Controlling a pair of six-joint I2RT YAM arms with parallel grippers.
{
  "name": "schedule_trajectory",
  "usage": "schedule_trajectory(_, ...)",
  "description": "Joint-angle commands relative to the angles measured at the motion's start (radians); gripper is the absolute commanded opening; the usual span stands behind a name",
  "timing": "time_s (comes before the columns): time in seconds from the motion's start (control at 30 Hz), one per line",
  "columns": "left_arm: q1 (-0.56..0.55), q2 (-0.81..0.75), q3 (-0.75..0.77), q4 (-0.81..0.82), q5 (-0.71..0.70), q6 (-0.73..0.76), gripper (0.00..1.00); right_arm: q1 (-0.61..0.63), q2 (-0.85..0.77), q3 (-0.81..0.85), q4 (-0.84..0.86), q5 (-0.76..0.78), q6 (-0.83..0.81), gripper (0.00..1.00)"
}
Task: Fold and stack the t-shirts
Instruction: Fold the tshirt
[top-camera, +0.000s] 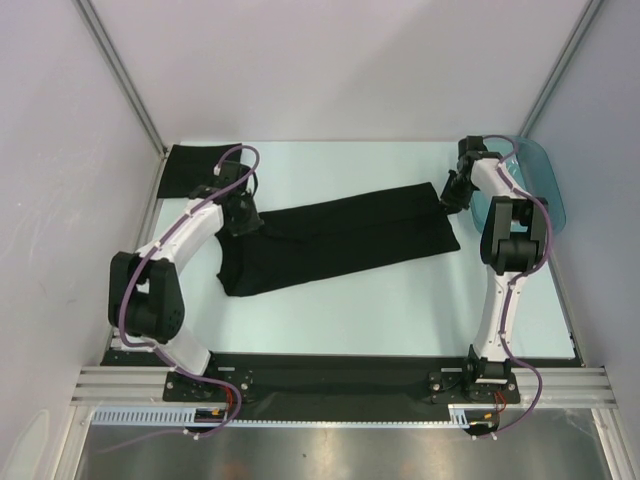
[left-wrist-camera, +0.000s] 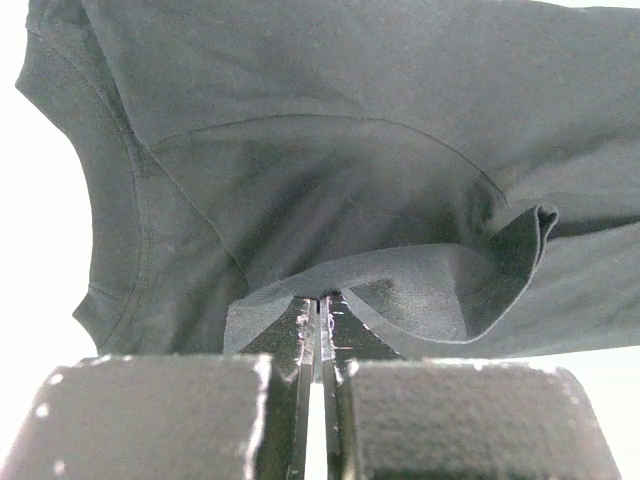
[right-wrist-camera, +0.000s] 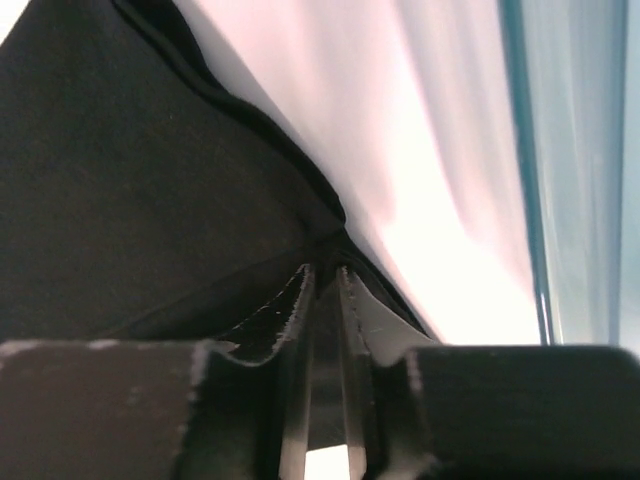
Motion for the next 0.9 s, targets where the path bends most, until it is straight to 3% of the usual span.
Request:
schedule_trajectory(0.0,0.016,0.028,0.061,0.017,-0.007,0.026,0.00,0.002,0.022,0.062,-0.001,0.009,-0.022,0.21)
schedule_trajectory(0.03,0.018,0.034,0.069,0.014,-0.019,0.028,0.14,0.002,0.027,0.071,-0.010,0.011,-0.022,0.23)
schedule_trajectory(0.2,0.019,0.019,0.145,-0.035,-0.110,0.038,0.50,0.005,0.022,0.121,-0.048,0.034,-0.028,0.40)
schedule_trajectory(0.23,0.019,0.007,0.153,-0.044,-0.125,0.045,0.67,0.005,0.015,0.122,-0.053,0.039,-0.031,0.44)
schedule_trajectory(0.27,0.019,-0.005,0.159,-0.053,-0.142,0.054,0.69,0.005,0.006,0.125,-0.059,0.043,-0.031,0.47)
schedule_trajectory(0.47,0.019,-0.174,0.094,-0.107,-0.138,0.062,0.76,0.010,-0.063,0.143,-0.145,0.097,-0.048,0.58)
schedule_trajectory(0.7,0.019,-0.461,-0.300,-0.090,0.049,-0.061,0.73,0.068,-0.197,0.021,-0.137,0.013,-0.048,0.61)
schedule_trajectory(0.87,0.019,-0.564,-0.422,-0.110,0.051,-0.112,0.71,0.183,-0.303,-0.150,-0.084,-0.070,-0.063,0.61)
